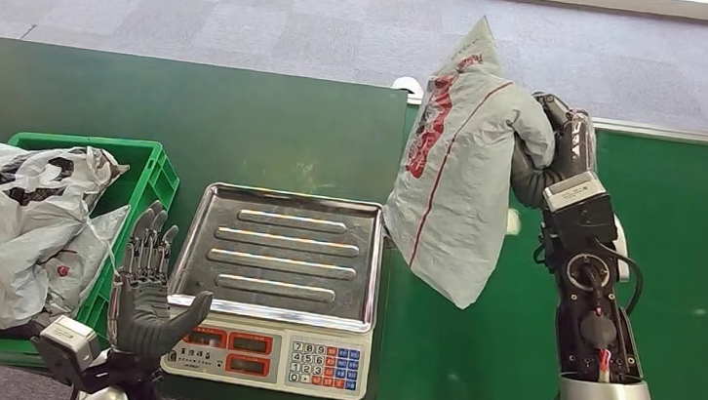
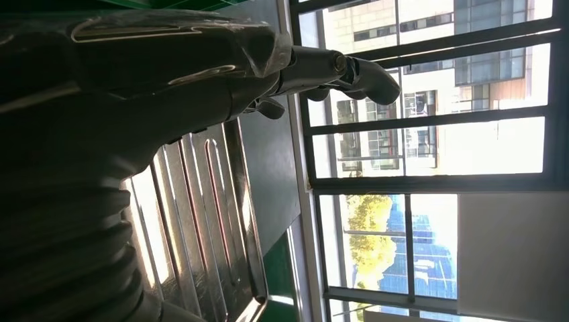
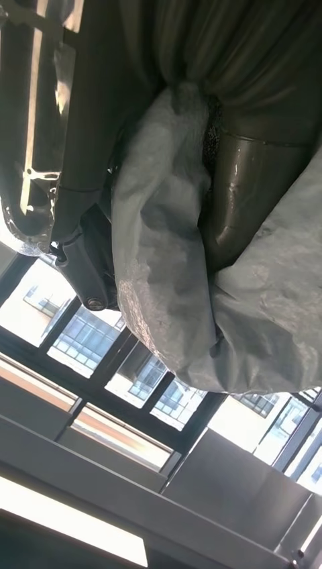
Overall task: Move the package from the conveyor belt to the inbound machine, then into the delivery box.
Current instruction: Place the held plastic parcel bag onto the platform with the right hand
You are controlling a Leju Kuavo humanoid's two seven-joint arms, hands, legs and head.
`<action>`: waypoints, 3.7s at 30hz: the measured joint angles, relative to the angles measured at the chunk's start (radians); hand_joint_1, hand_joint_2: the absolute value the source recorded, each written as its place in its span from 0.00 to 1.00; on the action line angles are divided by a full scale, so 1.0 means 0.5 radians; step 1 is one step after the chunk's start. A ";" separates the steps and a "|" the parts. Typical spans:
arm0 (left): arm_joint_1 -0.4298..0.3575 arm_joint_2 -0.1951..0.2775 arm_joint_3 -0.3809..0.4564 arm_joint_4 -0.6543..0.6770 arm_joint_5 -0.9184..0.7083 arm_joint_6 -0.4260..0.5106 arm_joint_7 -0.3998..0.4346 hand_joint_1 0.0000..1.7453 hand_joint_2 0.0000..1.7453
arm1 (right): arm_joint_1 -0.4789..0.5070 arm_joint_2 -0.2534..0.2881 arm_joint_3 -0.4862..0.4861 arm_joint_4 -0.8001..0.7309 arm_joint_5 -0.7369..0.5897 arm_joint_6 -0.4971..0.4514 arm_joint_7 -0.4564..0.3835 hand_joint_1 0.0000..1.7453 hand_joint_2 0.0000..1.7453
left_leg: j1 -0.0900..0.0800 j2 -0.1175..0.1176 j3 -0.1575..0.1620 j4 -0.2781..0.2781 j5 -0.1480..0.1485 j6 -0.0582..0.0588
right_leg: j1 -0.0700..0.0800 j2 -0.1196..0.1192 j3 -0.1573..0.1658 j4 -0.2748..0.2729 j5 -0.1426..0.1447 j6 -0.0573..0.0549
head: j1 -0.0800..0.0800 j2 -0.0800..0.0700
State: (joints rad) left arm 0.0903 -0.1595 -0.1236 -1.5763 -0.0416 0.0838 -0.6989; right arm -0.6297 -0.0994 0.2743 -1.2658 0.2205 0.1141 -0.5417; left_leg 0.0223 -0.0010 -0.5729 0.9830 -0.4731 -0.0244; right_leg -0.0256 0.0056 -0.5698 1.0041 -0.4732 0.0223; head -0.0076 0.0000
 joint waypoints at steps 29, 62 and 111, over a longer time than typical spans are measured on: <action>-0.070 -0.038 -0.028 0.089 0.069 0.037 0.000 0.00 1.00 | -0.420 0.801 0.350 1.435 -0.379 0.496 0.039 1.00 1.00 | 0.001 0.004 -0.005 0.000 0.001 -0.001 | 0.001 0.005 -0.008 0.002 0.001 -0.002 | 0.001 0.000; -0.019 -0.076 0.042 0.132 0.005 0.019 0.000 0.00 1.00 | -0.433 0.746 0.951 1.744 -0.111 -0.034 0.402 1.00 1.00 | 0.001 0.006 -0.004 0.000 0.001 -0.001 | 0.001 0.005 -0.008 0.001 0.001 -0.002 | 0.001 0.000; -0.045 -0.057 0.004 0.117 0.029 0.124 0.009 0.00 1.00 | -0.364 0.666 0.777 1.585 0.353 -0.581 0.567 0.00 1.00 | 0.001 0.005 -0.002 0.000 0.001 -0.001 | 0.001 0.005 -0.007 0.001 0.001 -0.002 | 0.000 0.000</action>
State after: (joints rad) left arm 0.0679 -0.1881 -0.1214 -1.5178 -0.0273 0.1457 -0.6946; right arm -0.8118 0.2338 0.6628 -0.4731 0.3972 -0.1764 -0.2580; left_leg 0.0229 0.0015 -0.5741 0.9830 -0.4724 -0.0248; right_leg -0.0251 0.0081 -0.5733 1.0048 -0.4726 0.0214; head -0.0074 0.0000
